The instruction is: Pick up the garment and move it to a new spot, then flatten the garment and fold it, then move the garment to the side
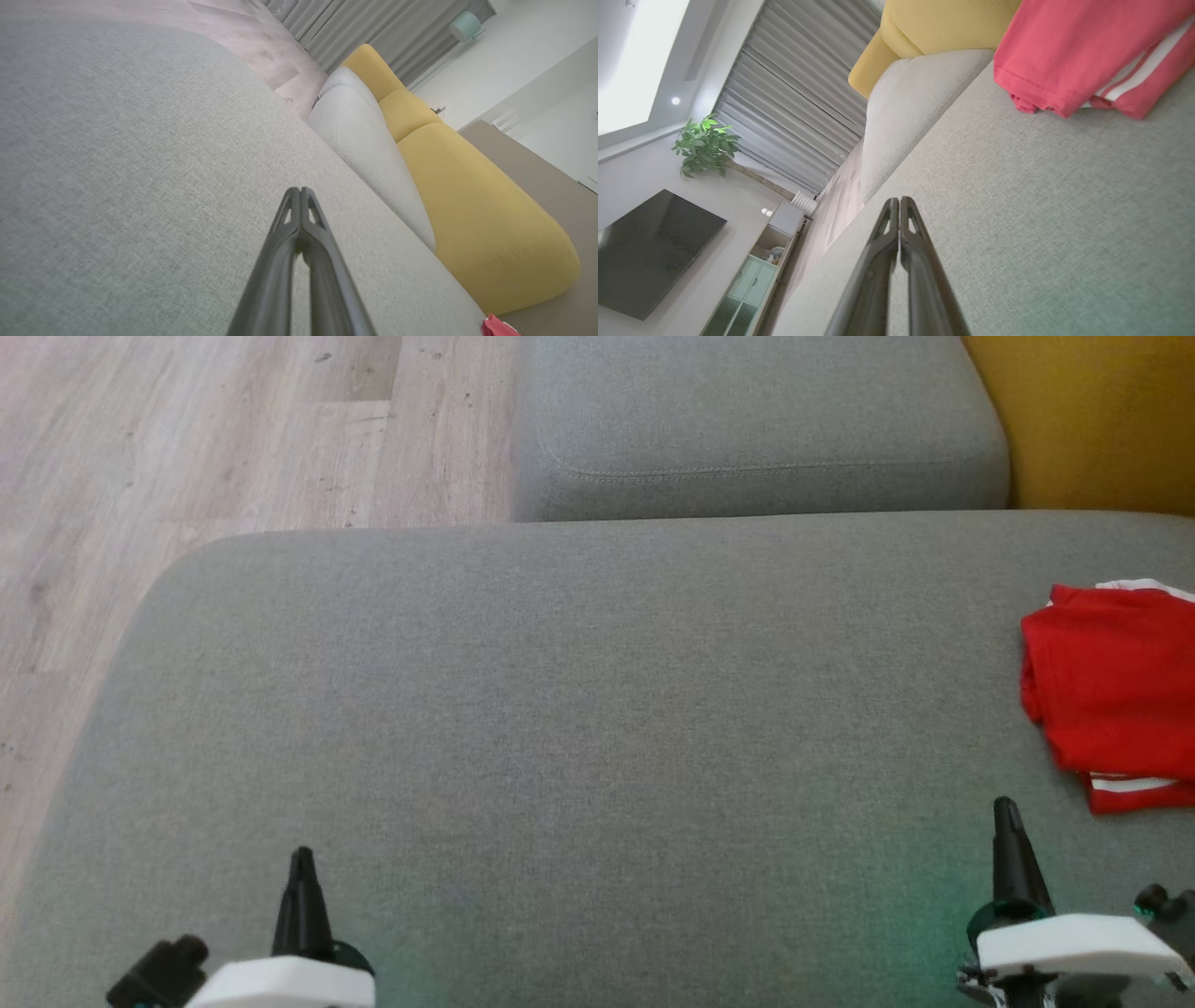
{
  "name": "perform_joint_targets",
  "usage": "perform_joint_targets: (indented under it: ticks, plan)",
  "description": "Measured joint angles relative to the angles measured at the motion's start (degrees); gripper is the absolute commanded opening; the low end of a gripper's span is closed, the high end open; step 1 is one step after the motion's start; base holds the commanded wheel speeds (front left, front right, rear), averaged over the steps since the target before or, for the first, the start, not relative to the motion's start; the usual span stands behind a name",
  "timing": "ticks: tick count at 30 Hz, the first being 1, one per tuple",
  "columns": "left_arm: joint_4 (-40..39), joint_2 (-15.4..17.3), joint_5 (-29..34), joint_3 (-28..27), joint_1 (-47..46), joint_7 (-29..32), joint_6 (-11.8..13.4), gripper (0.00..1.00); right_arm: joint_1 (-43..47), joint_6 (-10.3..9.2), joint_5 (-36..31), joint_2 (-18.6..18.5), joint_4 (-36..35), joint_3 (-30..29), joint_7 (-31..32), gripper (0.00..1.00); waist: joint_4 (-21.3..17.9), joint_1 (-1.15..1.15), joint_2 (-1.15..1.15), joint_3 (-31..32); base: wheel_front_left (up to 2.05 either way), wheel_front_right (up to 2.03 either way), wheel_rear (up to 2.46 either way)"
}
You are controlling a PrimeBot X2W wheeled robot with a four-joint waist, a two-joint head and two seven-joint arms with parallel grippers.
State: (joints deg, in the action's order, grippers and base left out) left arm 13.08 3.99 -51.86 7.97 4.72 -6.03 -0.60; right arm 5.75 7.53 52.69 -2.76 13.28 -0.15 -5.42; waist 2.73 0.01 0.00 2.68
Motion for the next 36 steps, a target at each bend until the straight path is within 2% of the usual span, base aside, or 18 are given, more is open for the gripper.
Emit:
perform_joint_targets:
  ticks: [36]
  plan:
    - [1.4, 0.1, -23.8, -5.1, -3.6, 5.9, -3.5, 0.00, -5.0, 0.00, 23.0, -0.1, 1.4, -2.9, 5.5, 0.00, -1.6, -0.01, 0.00, -1.6, 0.00, 0.00, 0.00]
